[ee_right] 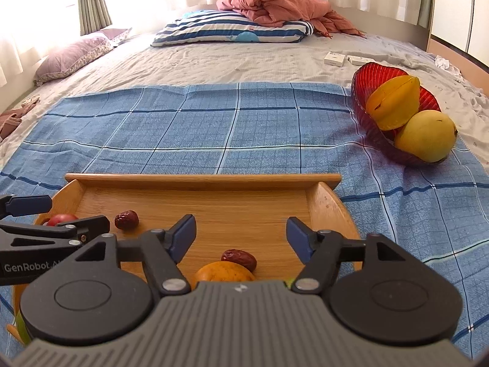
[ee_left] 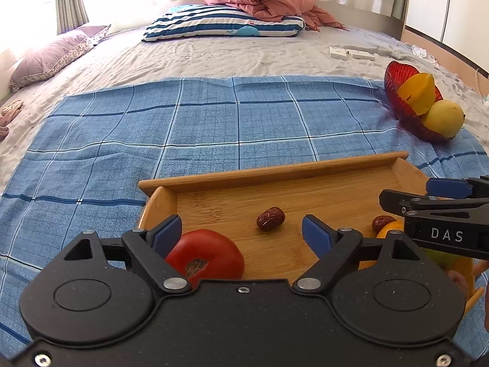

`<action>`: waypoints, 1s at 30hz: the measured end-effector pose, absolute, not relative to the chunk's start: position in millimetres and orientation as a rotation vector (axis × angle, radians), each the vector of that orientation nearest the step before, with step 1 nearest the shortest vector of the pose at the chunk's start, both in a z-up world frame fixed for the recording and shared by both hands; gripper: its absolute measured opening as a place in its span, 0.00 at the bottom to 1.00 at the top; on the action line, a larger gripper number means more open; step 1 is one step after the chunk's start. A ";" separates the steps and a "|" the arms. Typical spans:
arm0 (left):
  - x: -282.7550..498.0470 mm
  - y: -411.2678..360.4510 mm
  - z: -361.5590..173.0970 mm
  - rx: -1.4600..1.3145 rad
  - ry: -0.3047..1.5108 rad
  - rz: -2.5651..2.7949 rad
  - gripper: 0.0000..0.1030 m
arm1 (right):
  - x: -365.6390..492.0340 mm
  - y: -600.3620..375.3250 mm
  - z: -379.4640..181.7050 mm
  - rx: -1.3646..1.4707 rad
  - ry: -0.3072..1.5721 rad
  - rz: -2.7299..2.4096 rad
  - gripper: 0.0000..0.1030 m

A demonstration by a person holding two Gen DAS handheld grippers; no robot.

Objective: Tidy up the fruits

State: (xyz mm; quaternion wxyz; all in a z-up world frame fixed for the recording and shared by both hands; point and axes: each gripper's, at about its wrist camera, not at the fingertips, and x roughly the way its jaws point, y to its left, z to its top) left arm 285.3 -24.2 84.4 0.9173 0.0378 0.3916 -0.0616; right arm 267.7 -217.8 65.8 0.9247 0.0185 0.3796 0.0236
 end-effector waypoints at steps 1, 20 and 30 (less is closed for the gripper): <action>281.4 -21.7 84.7 0.076 0.798 -0.124 0.83 | 264.5 -217.5 67.1 0.031 0.770 0.049 0.79; 223.9 -9.5 96.5 0.091 0.687 -0.122 0.88 | 214.5 -214.8 75.9 0.033 0.680 0.073 0.87; 196.5 -5.0 96.7 0.054 0.649 -0.126 0.90 | 191.5 -215.5 78.5 0.021 0.619 0.064 0.89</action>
